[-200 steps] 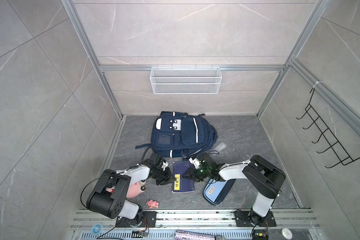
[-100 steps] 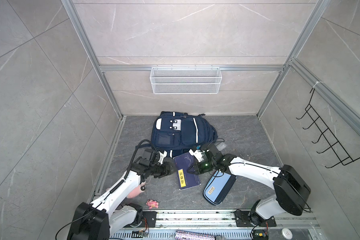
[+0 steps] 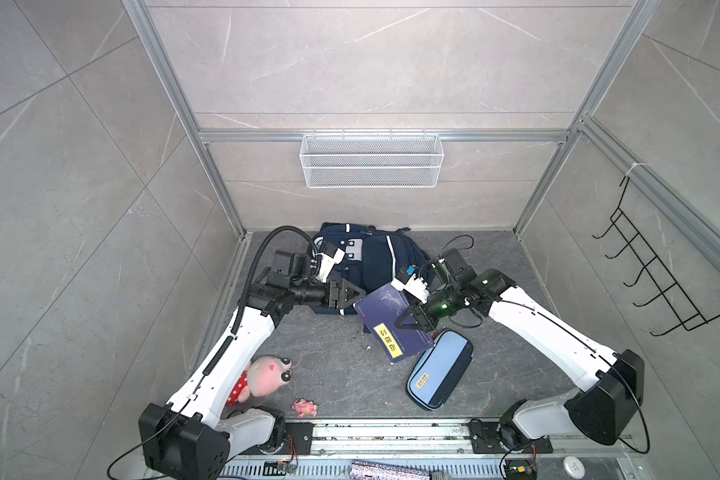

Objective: Pack the student bag

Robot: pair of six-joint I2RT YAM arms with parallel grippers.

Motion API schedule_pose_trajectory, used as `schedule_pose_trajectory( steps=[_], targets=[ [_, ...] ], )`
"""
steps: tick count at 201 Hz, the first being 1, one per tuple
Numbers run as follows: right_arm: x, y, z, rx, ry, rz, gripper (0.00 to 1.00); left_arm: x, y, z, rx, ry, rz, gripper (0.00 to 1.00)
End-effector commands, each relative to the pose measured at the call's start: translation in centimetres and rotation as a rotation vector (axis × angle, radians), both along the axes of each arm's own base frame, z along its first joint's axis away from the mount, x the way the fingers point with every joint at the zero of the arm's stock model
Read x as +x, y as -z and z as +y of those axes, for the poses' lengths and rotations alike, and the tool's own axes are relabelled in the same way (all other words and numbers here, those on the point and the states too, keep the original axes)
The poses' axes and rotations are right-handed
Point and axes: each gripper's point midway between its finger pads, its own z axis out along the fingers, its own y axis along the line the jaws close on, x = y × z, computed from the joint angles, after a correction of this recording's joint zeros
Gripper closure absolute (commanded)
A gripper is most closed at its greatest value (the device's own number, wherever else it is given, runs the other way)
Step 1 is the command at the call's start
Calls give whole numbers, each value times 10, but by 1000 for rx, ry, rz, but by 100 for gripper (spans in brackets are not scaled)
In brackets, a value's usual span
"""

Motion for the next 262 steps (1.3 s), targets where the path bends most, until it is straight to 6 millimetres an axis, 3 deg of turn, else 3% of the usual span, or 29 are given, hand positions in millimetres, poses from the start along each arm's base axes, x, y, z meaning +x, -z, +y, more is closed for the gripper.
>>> schedule_pose_trajectory(
  steps=[1,65,135,181,196,217,262],
  targets=[
    [-16,-18,-5,20,-98,-34,100,-8,-34,-15,-93,133,-70,35],
    [-6,-30,-1,51,-96,-72,100,-3,-60,-36,-182,254,-43,33],
    [7,-34,8,93,-93,-116,100,-11,-48,-56,-206,345,65,30],
    [25,-37,15,136,-93,-108,100,-7,-32,-58,-181,345,88,31],
    [31,-35,15,139,-84,-101,100,-6,-28,-58,-179,340,106,35],
    [40,-36,13,143,-70,-100,100,-6,-21,-58,-168,340,129,47],
    [60,-38,12,147,-45,-101,100,0,-23,-57,-180,331,127,85]
  ],
)
